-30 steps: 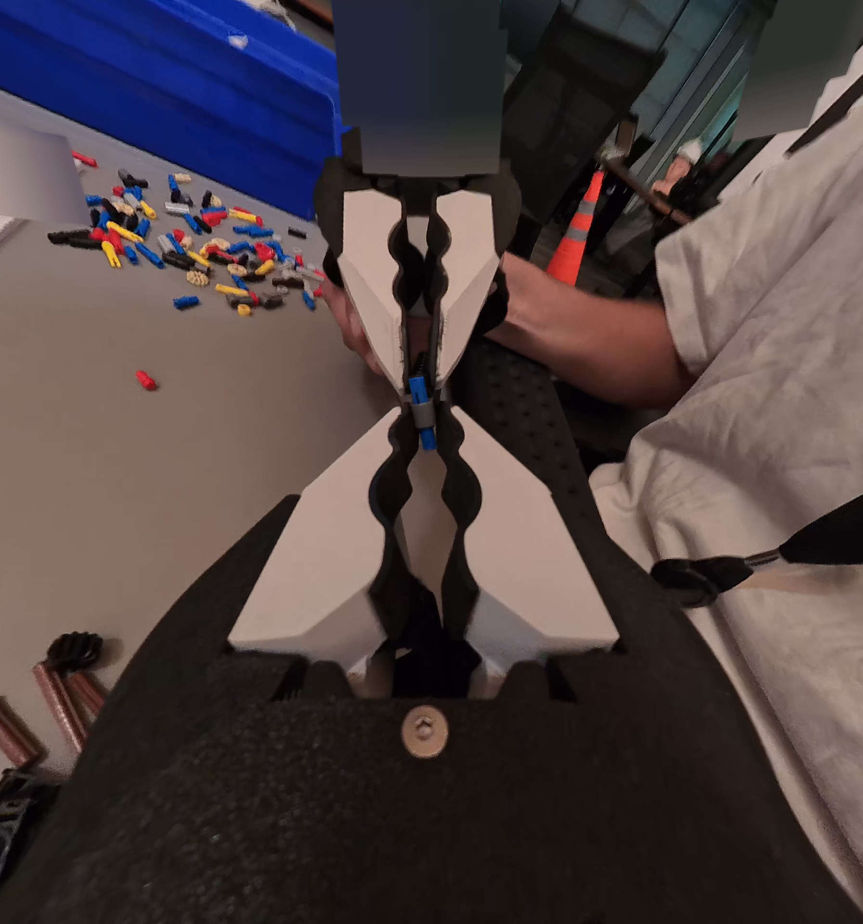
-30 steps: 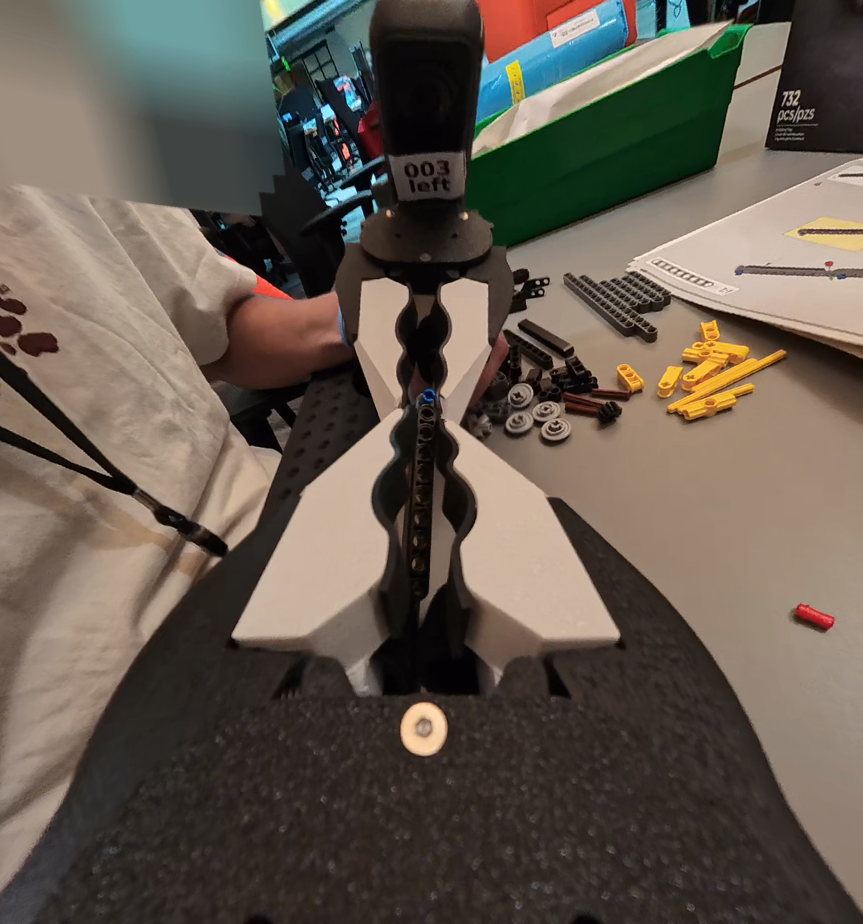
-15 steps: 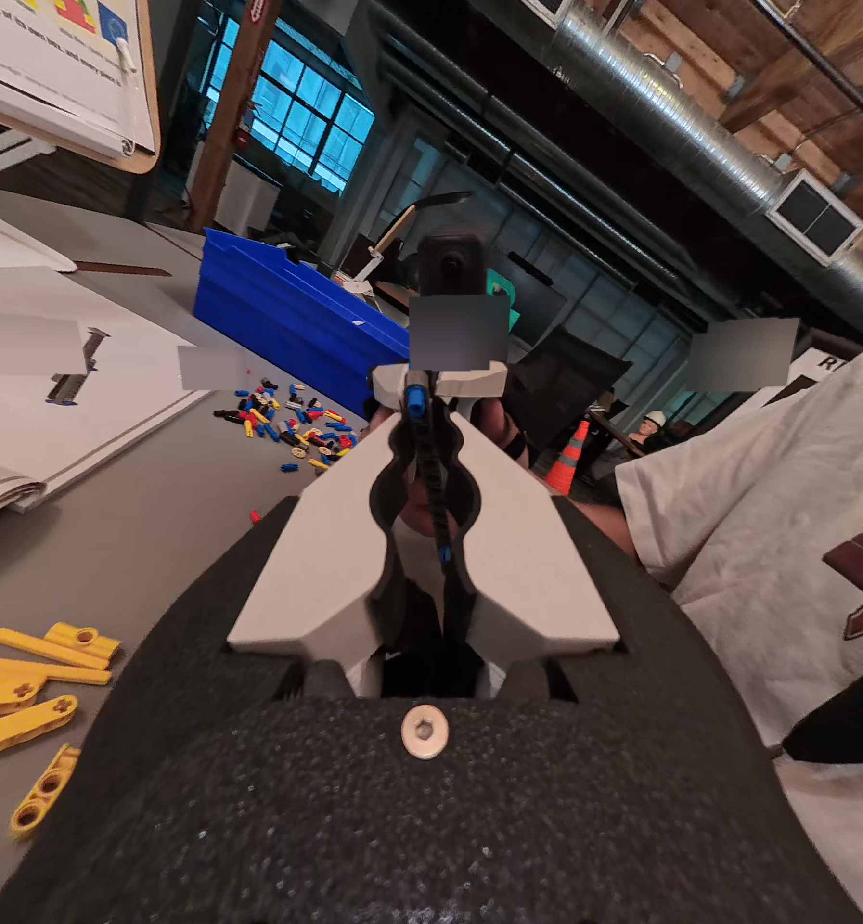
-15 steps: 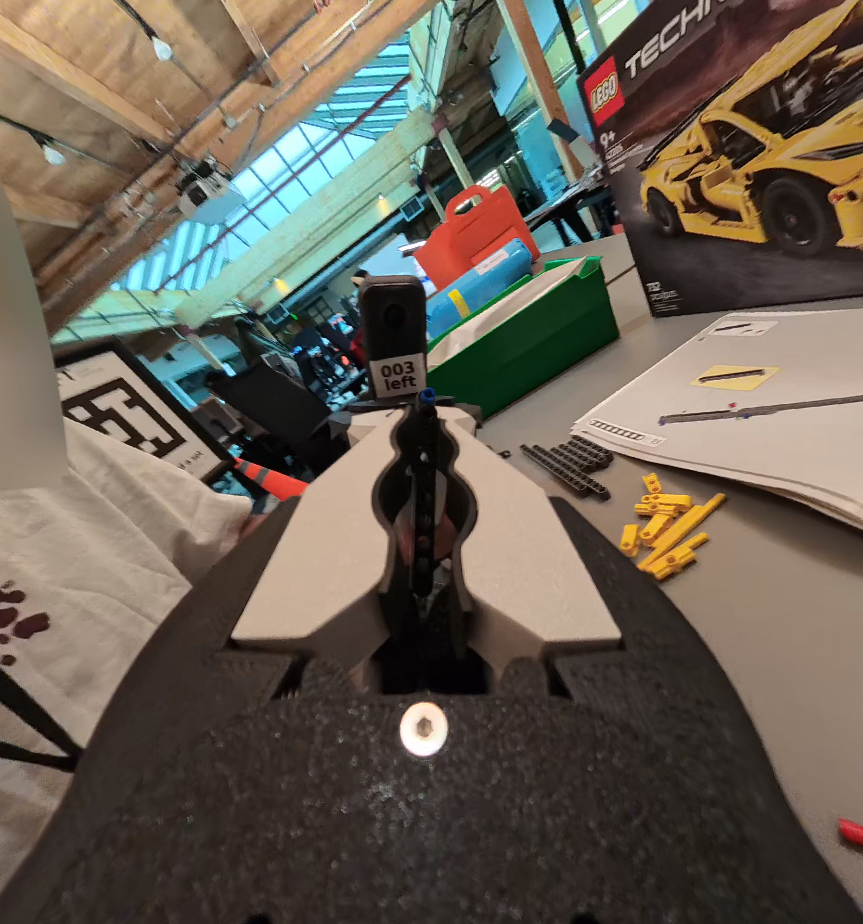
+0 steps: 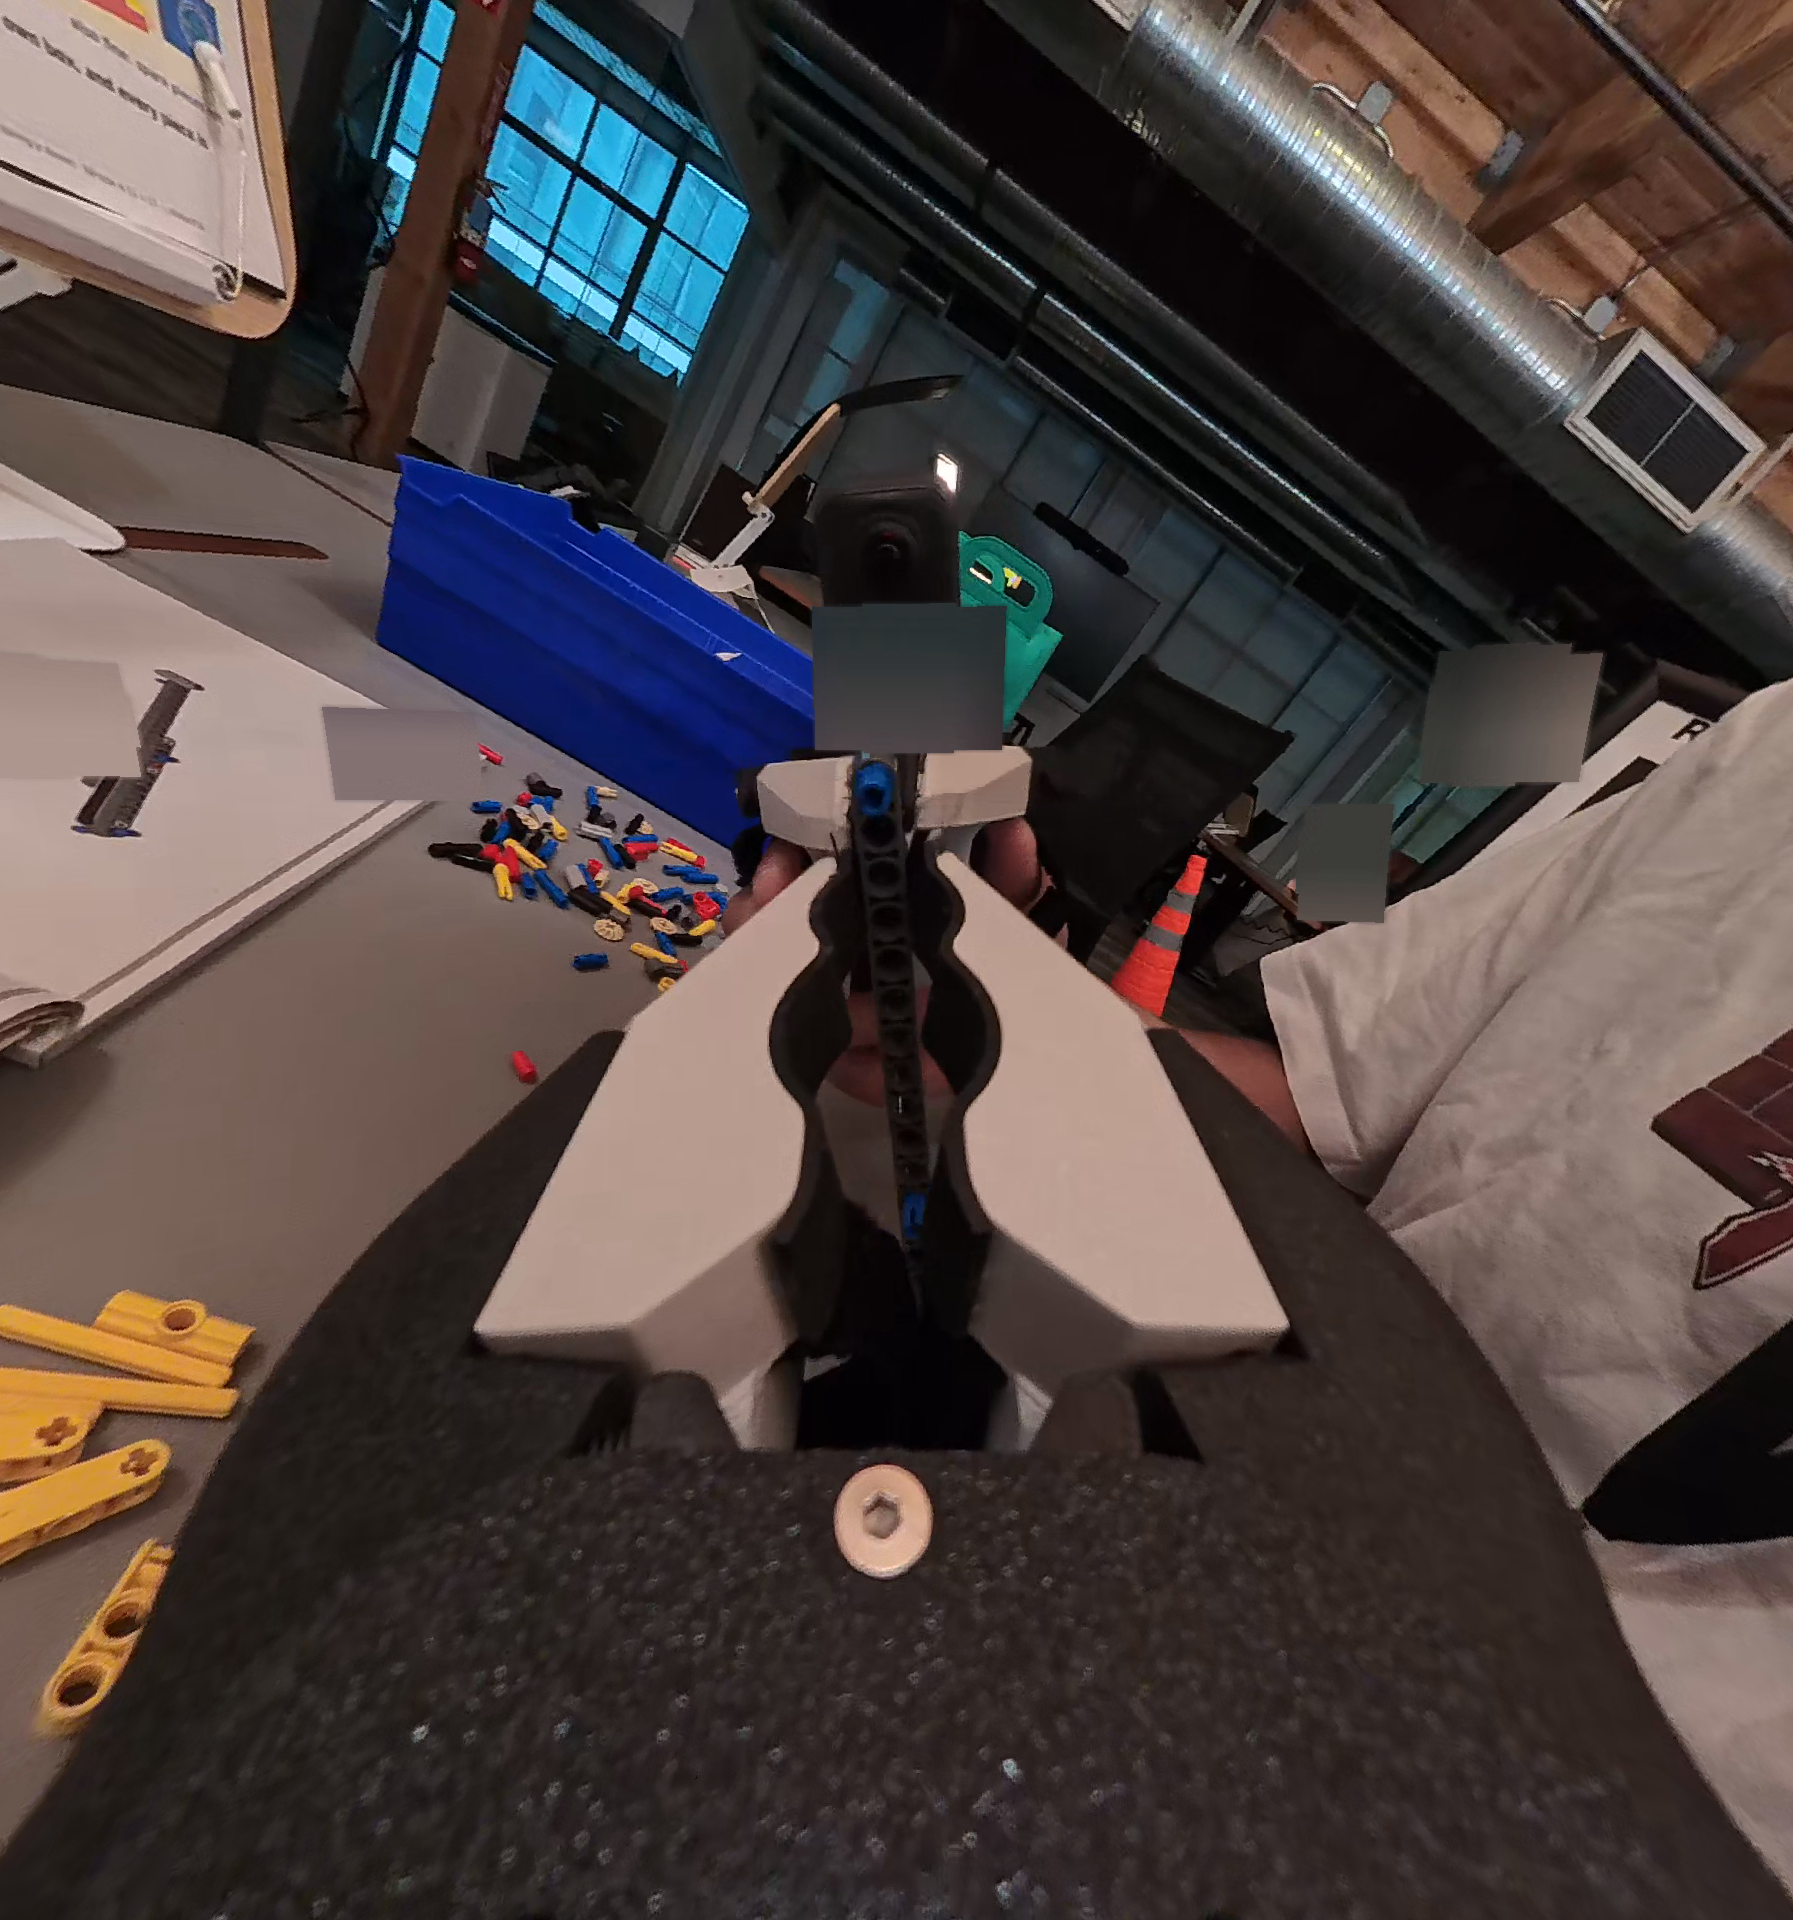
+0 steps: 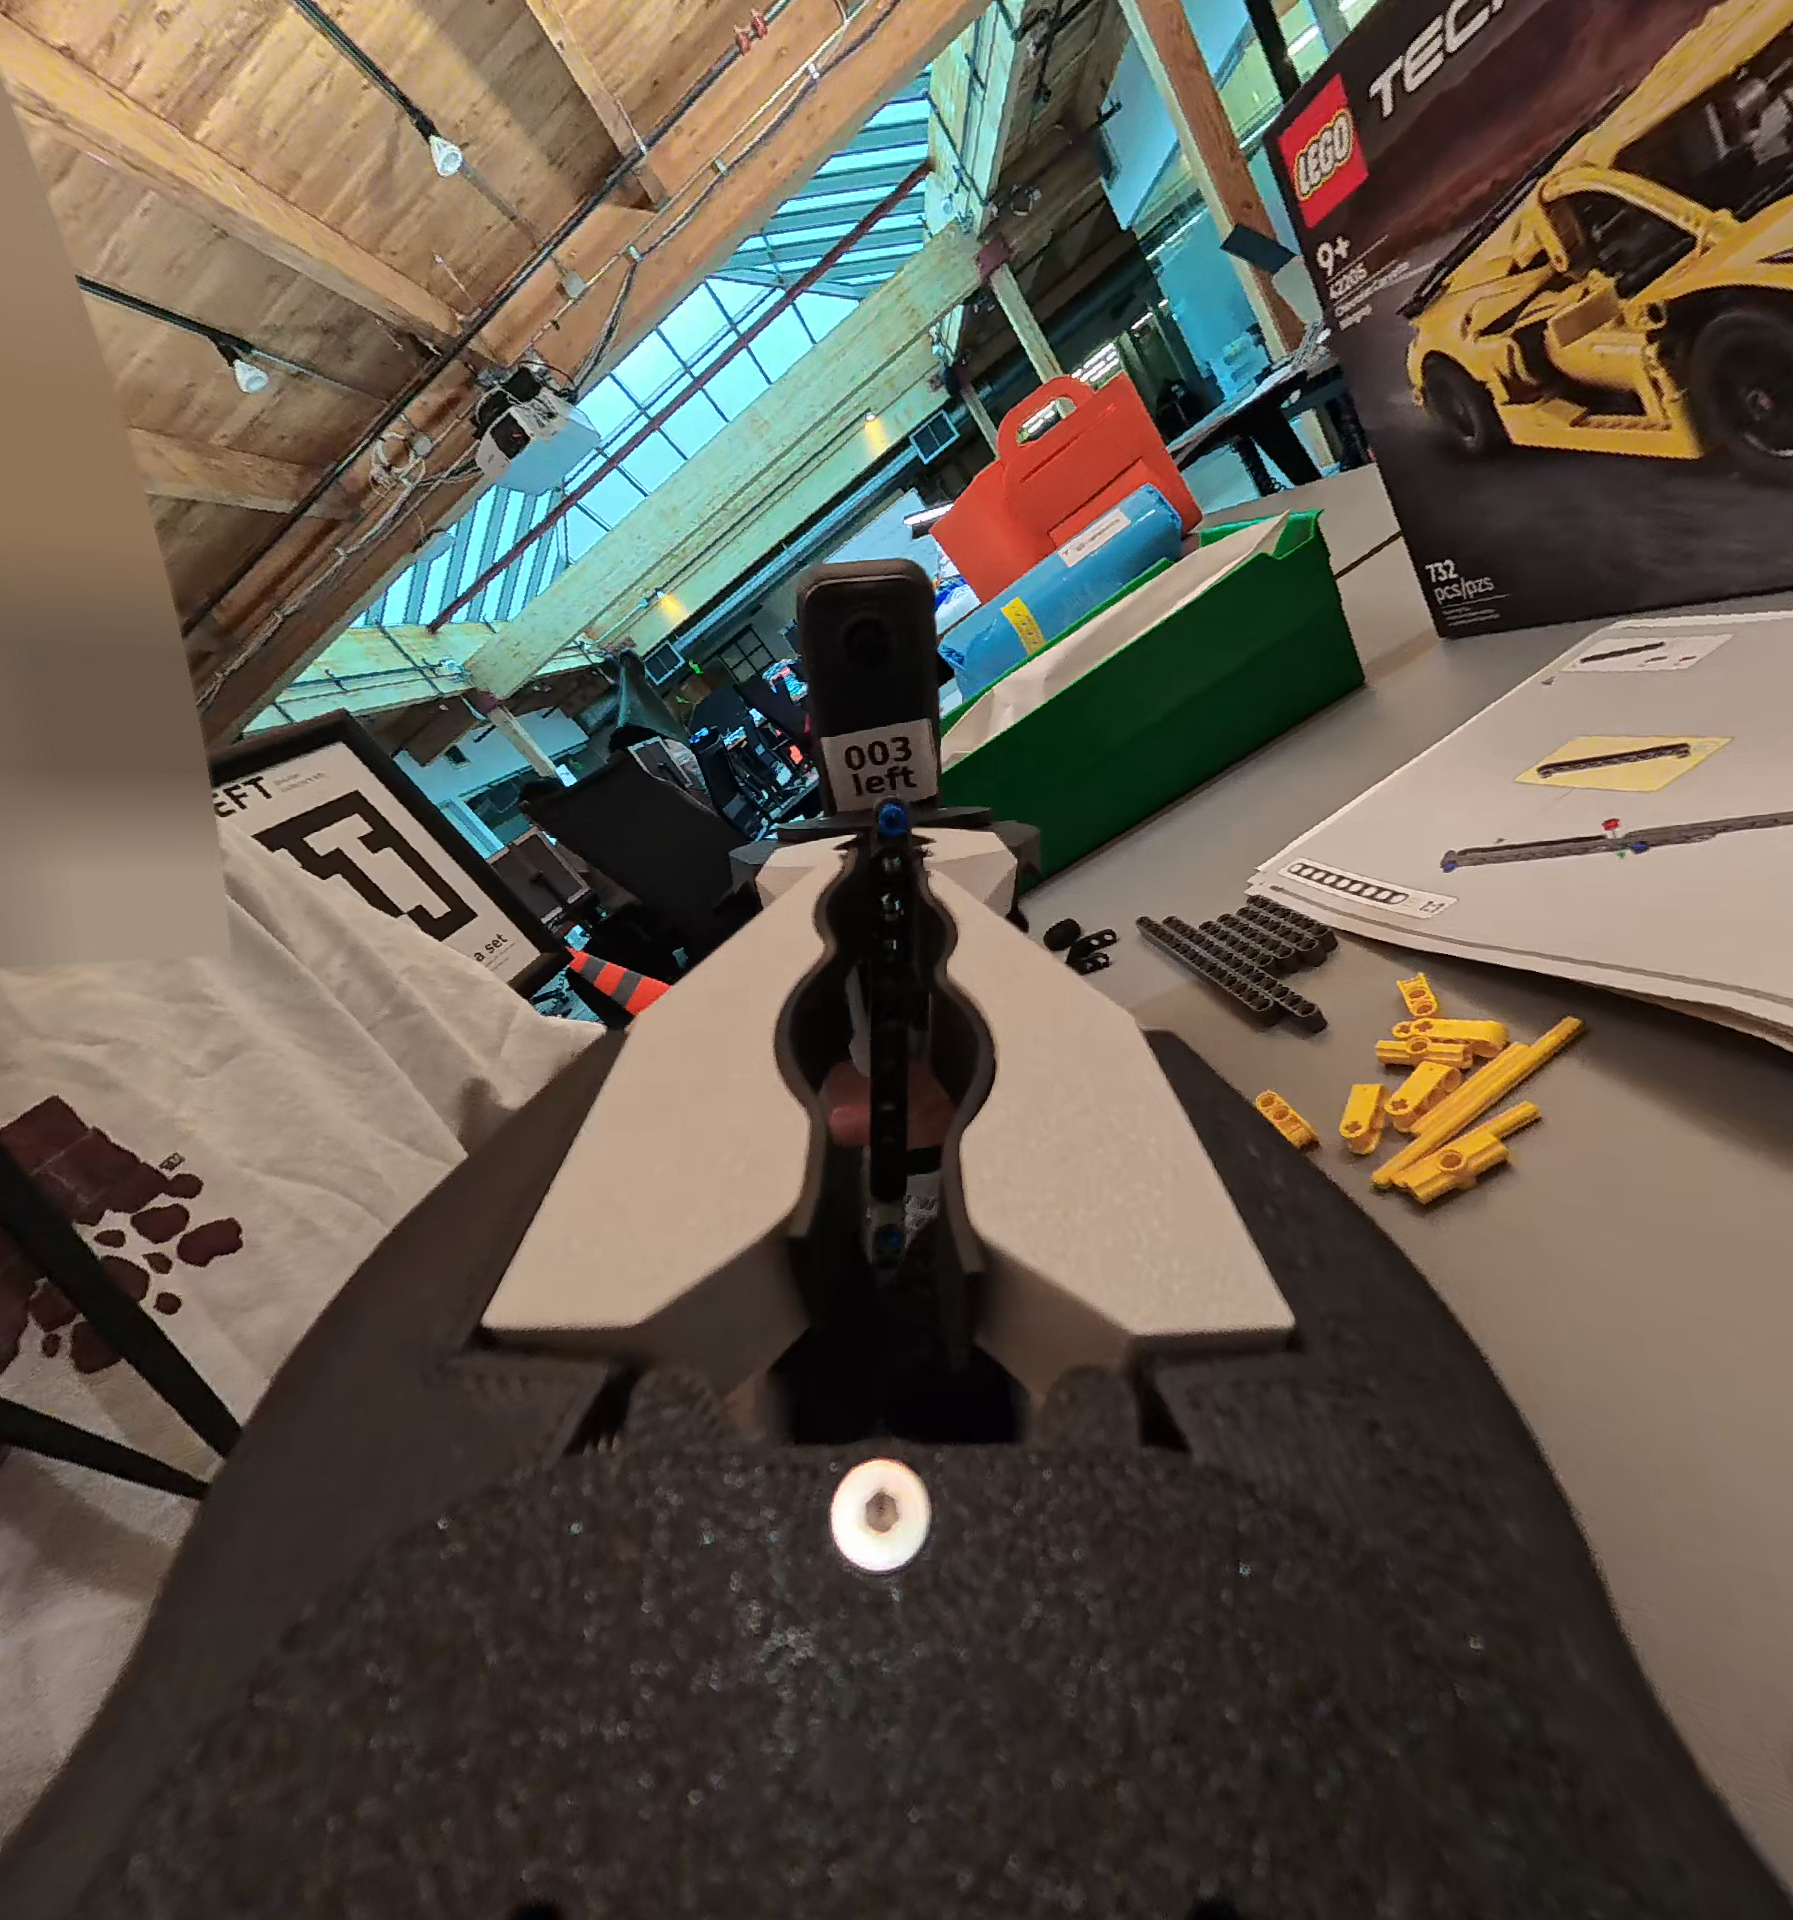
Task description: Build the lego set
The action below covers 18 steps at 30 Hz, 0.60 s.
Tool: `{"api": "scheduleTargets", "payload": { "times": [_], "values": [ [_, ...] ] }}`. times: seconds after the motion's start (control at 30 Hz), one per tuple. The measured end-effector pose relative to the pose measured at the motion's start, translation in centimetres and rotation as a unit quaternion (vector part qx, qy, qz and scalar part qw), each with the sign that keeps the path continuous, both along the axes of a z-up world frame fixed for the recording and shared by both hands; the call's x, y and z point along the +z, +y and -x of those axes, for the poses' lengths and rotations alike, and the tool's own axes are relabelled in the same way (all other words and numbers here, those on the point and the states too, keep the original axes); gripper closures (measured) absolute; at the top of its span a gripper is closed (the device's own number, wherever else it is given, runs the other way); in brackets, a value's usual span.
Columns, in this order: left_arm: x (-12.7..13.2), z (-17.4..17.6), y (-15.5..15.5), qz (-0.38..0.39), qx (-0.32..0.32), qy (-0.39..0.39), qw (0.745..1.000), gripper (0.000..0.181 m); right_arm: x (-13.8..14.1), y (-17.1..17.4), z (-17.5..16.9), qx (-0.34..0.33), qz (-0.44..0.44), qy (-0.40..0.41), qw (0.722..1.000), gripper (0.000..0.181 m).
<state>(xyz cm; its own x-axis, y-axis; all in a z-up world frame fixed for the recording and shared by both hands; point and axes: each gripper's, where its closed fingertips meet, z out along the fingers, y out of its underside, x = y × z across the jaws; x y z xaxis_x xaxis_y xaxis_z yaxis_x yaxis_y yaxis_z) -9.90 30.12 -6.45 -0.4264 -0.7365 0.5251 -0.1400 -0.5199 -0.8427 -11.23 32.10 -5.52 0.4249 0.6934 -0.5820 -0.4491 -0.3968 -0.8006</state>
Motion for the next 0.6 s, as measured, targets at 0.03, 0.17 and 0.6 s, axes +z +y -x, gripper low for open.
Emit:
{"api": "scheduleTargets", "payload": {
  "times": [0.03, 0.17, 0.6],
  "values": [
    [-0.06, -0.03, 0.01, -0.002, 0.002, 0.001, 1.000, 0.175, -0.10, 0.12, 0.05, 0.000, 0.001, -0.003, 1.000, 0.174],
    [0.11, 0.20, -0.40, -0.008, -0.007, -0.004, 1.000, 0.174, 0.10, -0.20, 0.36, -0.001, -0.019, -0.029, 0.999, 0.175],
    [-0.31, 0.35, -0.13, 0.007, -0.005, -0.002, 1.000, 0.175, -0.51, -0.01, 0.33, 0.009, 0.003, -0.015, 1.000, 0.174]
  ]
}}
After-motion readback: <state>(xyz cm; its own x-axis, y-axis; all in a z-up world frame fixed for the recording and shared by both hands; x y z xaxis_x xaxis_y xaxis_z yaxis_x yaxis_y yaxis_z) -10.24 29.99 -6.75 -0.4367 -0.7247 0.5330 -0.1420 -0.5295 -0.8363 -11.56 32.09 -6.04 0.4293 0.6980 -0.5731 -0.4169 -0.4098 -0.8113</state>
